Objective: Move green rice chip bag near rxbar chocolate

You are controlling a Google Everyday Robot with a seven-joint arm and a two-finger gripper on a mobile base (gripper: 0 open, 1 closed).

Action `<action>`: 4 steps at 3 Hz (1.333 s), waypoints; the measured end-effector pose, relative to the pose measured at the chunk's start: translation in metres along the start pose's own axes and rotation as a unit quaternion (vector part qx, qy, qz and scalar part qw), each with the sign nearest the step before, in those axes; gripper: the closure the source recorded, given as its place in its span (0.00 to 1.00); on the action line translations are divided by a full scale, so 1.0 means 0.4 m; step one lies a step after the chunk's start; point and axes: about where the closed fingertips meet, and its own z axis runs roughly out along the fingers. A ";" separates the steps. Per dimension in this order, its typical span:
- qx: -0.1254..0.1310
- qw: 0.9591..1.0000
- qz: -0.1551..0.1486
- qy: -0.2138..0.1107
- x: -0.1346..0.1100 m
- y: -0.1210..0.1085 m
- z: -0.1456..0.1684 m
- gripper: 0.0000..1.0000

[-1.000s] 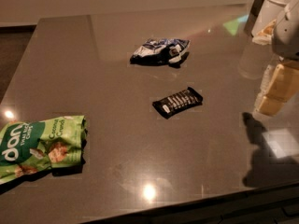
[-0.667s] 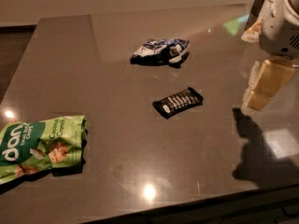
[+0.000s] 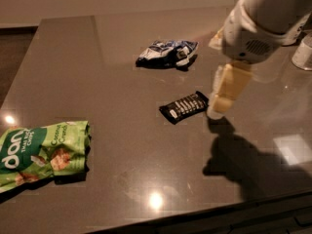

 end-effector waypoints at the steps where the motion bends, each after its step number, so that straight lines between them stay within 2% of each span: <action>1: -0.021 0.999 -0.014 -0.023 -0.092 0.026 0.046 0.00; 4: -0.072 0.994 -0.042 -0.071 -0.325 0.131 0.167 0.00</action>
Offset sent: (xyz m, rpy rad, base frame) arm -0.0129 0.1261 -0.0328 0.1119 0.0933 0.1323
